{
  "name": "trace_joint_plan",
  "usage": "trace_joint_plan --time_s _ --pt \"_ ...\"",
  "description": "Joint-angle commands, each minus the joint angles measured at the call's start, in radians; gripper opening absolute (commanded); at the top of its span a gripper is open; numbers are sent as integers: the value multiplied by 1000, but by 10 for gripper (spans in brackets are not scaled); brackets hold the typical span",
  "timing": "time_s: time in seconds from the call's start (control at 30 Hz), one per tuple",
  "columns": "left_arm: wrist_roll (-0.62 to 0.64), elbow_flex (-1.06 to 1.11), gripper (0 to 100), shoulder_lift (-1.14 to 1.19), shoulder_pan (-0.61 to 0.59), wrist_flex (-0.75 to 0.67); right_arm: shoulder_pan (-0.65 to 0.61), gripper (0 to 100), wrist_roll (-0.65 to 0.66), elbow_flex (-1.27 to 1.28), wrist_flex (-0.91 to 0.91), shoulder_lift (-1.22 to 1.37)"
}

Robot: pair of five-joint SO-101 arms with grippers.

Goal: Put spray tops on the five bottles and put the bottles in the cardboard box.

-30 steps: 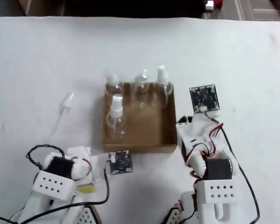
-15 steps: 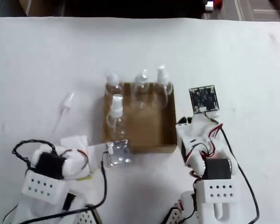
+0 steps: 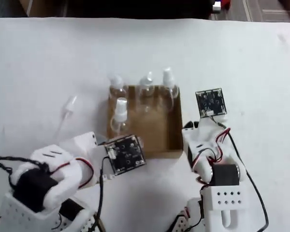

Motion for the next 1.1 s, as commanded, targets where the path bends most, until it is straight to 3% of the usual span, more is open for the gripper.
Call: trace_joint_plan --time_s 0.0,0.23,0.6,0.7,0.87,1.07 --pt "43 -98 128 -5 13 -2 1 16 -2 -6 -22 -12" --pt "104 -172 128 -7 15 -52 2 16 -6 -69 -16 -12" --pt "219 -94 128 -8 15 -298 -28 18 5 -652 239 -1" --pt "302 -58 128 -28 15 -402 -38 18 5 -801 289 -1" --pt "397 100 128 -231 10 -629 -225 18 5 -948 311 -1" --pt "454 471 128 -588 4 -918 -507 18 3 -1011 288 2"
